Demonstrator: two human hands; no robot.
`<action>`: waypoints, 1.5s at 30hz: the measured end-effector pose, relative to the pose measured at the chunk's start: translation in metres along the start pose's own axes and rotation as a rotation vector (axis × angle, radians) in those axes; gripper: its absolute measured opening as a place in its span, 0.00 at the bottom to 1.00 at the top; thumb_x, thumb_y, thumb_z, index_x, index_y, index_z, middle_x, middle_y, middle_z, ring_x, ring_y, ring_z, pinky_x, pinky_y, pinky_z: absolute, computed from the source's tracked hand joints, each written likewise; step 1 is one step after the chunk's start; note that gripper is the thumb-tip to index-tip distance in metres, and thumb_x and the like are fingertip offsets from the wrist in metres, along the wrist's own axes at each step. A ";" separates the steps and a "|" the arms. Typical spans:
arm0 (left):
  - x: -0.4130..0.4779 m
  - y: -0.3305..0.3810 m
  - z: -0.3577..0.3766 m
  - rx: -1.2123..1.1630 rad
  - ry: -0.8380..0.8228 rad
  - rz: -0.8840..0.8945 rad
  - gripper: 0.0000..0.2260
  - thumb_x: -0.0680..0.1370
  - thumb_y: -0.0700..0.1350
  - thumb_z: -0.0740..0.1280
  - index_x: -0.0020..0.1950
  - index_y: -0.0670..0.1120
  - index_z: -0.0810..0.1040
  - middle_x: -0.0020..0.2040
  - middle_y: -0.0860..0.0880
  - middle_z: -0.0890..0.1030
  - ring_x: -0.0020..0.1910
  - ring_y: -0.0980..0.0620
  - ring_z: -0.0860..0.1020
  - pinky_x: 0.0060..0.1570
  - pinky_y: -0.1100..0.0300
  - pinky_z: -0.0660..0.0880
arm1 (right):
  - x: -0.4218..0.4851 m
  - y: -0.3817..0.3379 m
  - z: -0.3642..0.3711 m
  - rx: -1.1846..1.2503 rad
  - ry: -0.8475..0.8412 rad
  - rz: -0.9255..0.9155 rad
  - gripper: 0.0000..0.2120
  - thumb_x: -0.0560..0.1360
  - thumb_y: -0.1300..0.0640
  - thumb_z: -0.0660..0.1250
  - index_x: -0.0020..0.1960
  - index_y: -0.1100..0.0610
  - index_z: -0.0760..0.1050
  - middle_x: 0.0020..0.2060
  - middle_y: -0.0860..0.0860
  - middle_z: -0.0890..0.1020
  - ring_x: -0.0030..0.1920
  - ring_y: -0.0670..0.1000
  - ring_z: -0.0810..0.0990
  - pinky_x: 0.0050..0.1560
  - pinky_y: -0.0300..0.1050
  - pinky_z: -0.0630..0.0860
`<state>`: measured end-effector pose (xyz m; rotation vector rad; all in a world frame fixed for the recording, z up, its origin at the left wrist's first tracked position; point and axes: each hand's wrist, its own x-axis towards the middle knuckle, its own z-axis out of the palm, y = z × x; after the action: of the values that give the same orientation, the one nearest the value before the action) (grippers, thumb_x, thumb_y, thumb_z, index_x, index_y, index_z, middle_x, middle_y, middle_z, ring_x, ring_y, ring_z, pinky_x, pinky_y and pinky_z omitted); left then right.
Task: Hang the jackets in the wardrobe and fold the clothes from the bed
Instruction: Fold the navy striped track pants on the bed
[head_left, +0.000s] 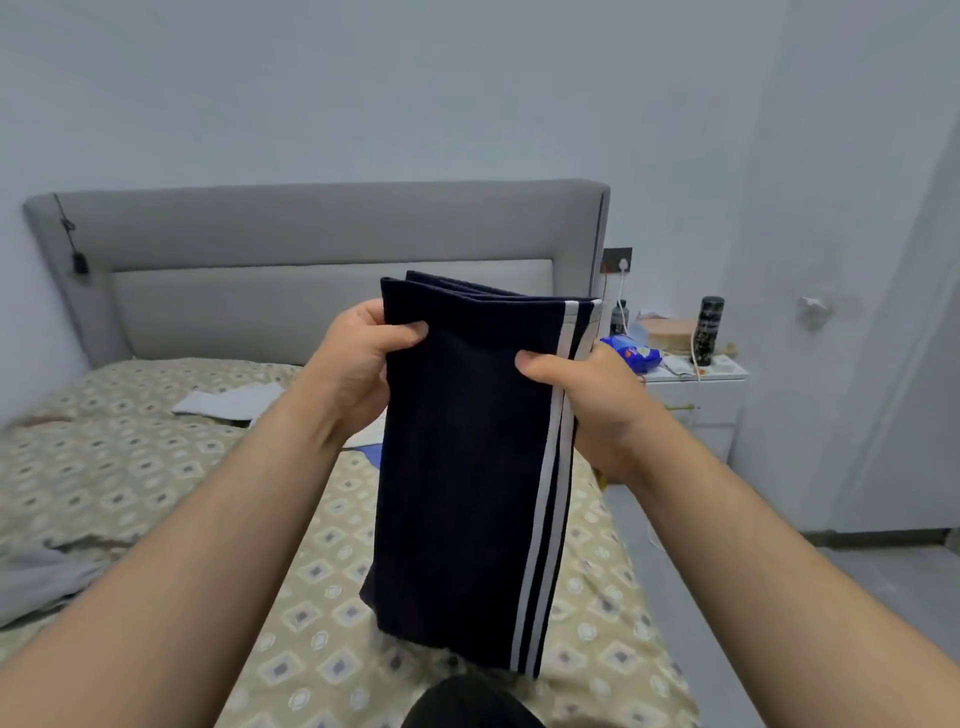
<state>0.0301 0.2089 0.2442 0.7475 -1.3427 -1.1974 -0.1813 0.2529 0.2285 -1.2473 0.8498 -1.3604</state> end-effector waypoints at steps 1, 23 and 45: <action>-0.004 0.009 -0.003 -0.018 0.005 0.026 0.10 0.77 0.31 0.63 0.51 0.40 0.81 0.47 0.44 0.84 0.47 0.46 0.82 0.50 0.54 0.80 | 0.000 -0.004 0.007 -0.050 0.032 -0.050 0.07 0.76 0.65 0.70 0.49 0.54 0.82 0.45 0.51 0.87 0.49 0.52 0.86 0.51 0.48 0.82; -0.038 0.023 -0.016 0.356 -0.038 0.246 0.24 0.70 0.27 0.67 0.54 0.55 0.82 0.50 0.54 0.83 0.50 0.56 0.82 0.50 0.63 0.78 | -0.003 0.005 0.039 0.006 0.099 -0.073 0.12 0.75 0.68 0.70 0.58 0.60 0.81 0.51 0.56 0.86 0.53 0.57 0.85 0.59 0.57 0.80; -0.016 0.048 -0.024 0.968 -0.185 -0.064 0.10 0.74 0.39 0.73 0.33 0.40 0.78 0.28 0.47 0.78 0.26 0.54 0.75 0.28 0.64 0.71 | 0.007 -0.008 0.017 -0.163 0.103 -0.091 0.09 0.77 0.66 0.69 0.57 0.61 0.80 0.51 0.58 0.86 0.54 0.58 0.84 0.60 0.56 0.79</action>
<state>0.0658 0.2319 0.2801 1.3750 -2.0854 -0.6113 -0.1663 0.2502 0.2412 -1.3638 1.0025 -1.4611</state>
